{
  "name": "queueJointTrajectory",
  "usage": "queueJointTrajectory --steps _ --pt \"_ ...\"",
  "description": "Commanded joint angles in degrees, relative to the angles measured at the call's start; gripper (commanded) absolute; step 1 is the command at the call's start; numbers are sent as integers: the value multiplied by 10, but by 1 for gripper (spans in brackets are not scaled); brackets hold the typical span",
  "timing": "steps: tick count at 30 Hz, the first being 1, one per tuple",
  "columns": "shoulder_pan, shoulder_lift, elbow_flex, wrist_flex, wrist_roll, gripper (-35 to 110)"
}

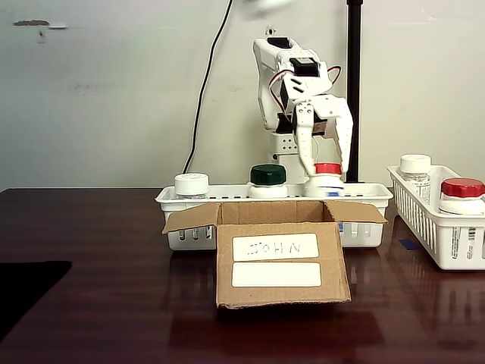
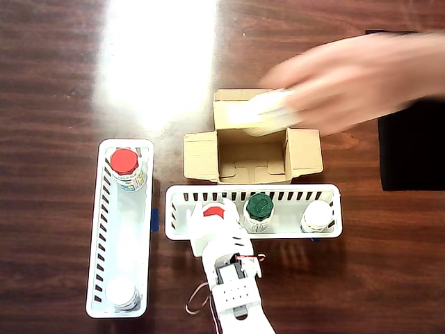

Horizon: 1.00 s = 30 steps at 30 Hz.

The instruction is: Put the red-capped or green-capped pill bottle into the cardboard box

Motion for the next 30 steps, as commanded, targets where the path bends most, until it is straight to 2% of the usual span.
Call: queueJointTrajectory --steps 1,4,9,19,30 --pt "-33 86 -19 70 -9 68" --pt "-55 110 -10 81 -18 74" --pt "-67 93 -1 59 -20 72" --pt "-39 -60 -31 -83 4 69" --pt "-2 -113 -44 -124 27 69"
